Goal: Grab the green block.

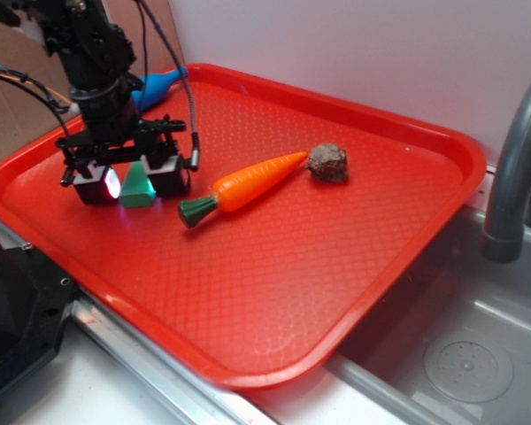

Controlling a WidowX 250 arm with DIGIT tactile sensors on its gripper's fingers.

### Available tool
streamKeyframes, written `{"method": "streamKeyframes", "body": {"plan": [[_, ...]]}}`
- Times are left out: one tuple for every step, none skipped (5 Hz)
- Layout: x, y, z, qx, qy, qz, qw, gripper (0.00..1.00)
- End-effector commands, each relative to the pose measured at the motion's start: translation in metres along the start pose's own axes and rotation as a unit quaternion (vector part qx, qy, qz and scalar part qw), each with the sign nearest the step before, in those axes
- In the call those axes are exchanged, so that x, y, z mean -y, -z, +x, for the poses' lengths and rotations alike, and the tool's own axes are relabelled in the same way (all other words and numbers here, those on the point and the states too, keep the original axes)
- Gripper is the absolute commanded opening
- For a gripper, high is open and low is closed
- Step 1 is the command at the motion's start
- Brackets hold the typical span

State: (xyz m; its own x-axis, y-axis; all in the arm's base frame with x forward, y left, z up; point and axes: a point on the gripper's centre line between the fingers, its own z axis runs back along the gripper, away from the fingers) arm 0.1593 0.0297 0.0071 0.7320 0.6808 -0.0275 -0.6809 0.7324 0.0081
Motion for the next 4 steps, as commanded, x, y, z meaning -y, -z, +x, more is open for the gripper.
{"method": "streamKeyframes", "body": {"plan": [[-0.001, -0.039, 0.007, -0.01, 0.125, -0.047, 0.991, 0.0], [0.018, -0.091, 0.023, -0.001, 0.248, -0.078, 0.966, 0.0], [0.025, -0.142, 0.011, 0.016, 0.328, -0.08, 0.941, 0.0], [0.026, -0.188, -0.012, 0.046, 0.37, -0.055, 0.926, 0.0]]}}
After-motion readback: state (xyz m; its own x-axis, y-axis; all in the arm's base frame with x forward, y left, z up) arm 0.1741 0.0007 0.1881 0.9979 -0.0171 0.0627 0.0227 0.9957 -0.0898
